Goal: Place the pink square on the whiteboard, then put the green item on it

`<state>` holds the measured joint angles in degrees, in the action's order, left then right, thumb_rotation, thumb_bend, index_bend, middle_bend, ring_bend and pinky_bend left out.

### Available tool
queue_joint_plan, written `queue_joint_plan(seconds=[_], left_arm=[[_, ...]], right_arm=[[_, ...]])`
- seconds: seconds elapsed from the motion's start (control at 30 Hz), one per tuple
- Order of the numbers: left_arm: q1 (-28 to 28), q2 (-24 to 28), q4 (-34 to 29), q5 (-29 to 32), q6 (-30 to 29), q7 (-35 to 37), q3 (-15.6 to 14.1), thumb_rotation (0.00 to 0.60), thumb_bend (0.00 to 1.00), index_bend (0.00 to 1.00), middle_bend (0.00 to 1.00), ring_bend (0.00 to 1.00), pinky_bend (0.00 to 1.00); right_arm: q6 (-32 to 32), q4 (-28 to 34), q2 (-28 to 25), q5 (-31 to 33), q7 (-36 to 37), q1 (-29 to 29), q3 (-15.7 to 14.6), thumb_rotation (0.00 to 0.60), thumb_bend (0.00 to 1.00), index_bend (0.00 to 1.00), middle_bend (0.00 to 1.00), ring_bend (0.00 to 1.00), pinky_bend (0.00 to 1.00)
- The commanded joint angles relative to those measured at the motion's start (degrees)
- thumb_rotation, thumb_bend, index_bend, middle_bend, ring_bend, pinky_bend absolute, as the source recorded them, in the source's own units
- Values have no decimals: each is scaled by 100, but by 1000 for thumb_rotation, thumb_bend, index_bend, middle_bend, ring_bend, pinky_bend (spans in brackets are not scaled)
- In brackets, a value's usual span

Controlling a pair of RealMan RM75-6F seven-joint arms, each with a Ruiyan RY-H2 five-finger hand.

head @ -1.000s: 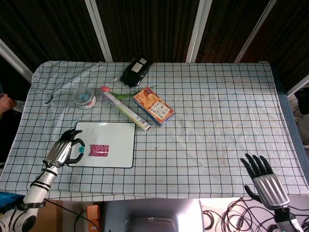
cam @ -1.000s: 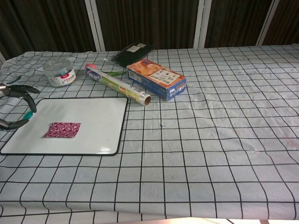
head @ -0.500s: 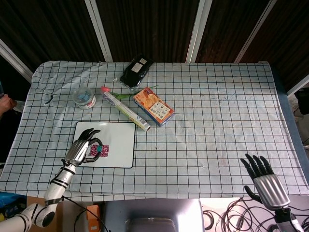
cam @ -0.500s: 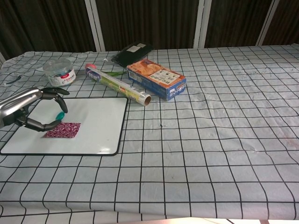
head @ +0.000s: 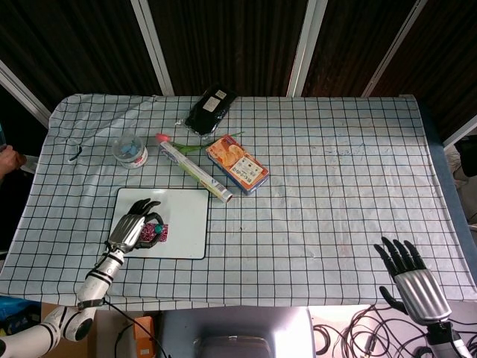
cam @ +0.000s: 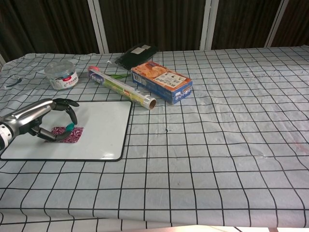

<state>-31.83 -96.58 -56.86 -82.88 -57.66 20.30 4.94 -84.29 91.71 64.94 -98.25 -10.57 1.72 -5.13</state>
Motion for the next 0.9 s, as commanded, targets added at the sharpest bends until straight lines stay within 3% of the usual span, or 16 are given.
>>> queue_joint_plan(seconds=[0.03, 0.27, 0.47, 0.67, 0.9], left_arm=[[-8, 41, -30, 50, 88, -77, -25, 600, 362, 486, 118, 0, 0], [-29, 165, -139, 128, 226, -235, -62, 600, 333, 307, 75, 0, 0], [74, 402, -412, 24, -13, -167, -125, 600, 330, 258, 69, 0, 0], [535, 1302, -1028, -188, -760, -297, -334, 600, 331, 164, 61, 0, 0], [1410, 2515, -1595, 75, -1501, -533, -571, 600, 344, 56, 0, 0, 0]], right_arm=[[-2, 2, 2, -7, -4, -1, -3, 600, 254, 0, 0, 0, 62], [-25, -6, 5, -10, 27, 0, 8, 600, 254, 0, 0, 0, 62], [-37, -14, 6, -26, 21, -8, -1, 600, 255, 0, 0, 0, 62], [-5, -21, 37, -15, -39, -7, -7, 600, 254, 0, 0, 0, 62], [-3, -10, 97, 30, -154, -10, 30, 600, 255, 0, 0, 0, 62]])
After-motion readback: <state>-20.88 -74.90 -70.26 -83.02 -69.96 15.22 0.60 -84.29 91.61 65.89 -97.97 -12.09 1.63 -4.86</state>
